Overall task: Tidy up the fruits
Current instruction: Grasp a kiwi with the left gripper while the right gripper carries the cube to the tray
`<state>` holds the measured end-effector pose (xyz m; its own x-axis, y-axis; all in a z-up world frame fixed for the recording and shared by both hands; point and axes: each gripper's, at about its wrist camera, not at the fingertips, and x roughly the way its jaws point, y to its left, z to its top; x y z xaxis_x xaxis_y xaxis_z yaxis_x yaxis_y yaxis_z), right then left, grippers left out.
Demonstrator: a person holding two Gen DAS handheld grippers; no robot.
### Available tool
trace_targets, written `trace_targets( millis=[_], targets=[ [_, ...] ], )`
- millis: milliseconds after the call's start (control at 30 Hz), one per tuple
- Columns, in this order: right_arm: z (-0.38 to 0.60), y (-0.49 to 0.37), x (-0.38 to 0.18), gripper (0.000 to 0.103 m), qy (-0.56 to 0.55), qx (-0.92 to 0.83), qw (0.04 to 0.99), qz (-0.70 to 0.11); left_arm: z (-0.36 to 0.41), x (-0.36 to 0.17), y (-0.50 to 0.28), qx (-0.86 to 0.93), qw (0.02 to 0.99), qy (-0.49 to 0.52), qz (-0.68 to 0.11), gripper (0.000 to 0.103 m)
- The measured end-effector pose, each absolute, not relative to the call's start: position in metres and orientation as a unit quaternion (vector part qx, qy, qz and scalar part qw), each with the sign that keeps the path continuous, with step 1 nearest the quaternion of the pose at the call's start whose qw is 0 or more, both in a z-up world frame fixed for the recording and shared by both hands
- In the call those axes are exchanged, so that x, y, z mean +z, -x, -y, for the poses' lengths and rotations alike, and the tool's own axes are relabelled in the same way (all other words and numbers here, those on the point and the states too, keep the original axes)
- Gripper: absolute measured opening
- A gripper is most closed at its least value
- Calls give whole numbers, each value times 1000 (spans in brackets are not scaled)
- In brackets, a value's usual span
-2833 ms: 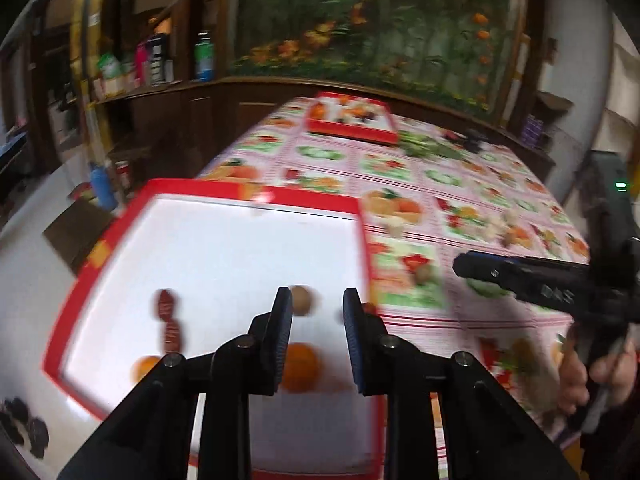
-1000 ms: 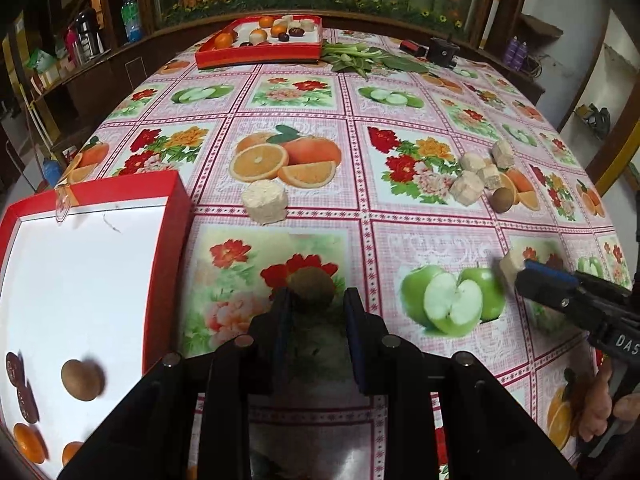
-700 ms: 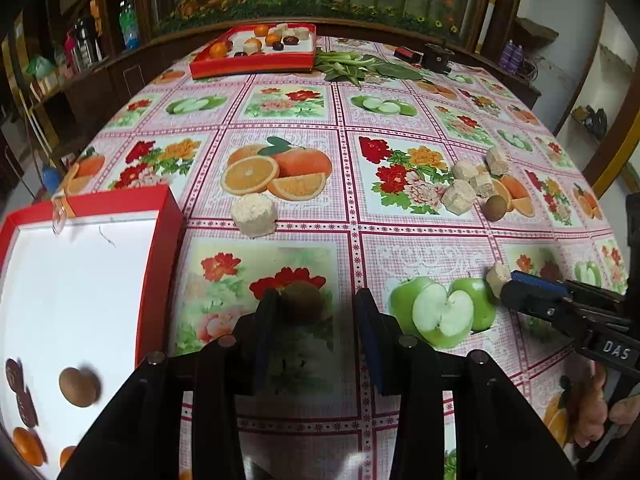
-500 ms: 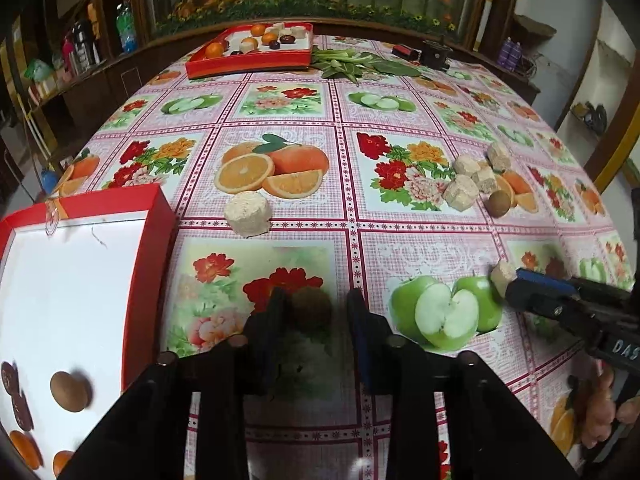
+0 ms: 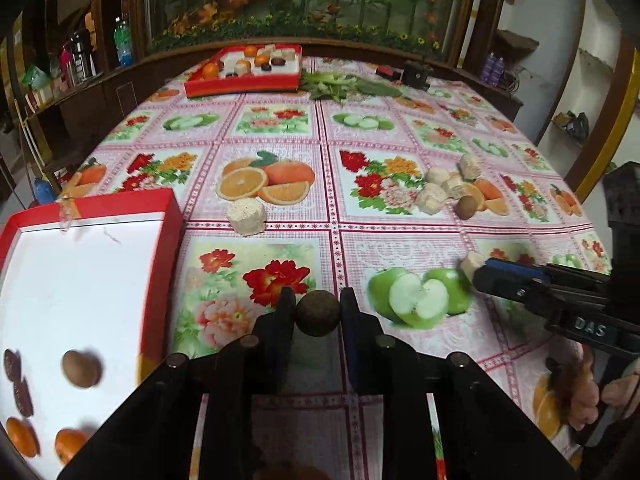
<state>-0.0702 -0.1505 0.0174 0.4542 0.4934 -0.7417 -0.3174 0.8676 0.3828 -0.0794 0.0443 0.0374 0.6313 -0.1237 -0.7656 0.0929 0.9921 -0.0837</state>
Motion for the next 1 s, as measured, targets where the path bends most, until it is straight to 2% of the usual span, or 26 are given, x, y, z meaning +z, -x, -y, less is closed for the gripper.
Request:
trace_targets(
  millis=[400, 1000],
  targets=[
    [101, 98, 36, 26, -65, 287, 855, -426, -88, 76, 134, -20, 932, 29, -361, 21],
    [-67, 127, 63, 26, 24, 414, 818, -398, -190, 70, 158, 107, 933, 62, -339, 21]
  ],
)
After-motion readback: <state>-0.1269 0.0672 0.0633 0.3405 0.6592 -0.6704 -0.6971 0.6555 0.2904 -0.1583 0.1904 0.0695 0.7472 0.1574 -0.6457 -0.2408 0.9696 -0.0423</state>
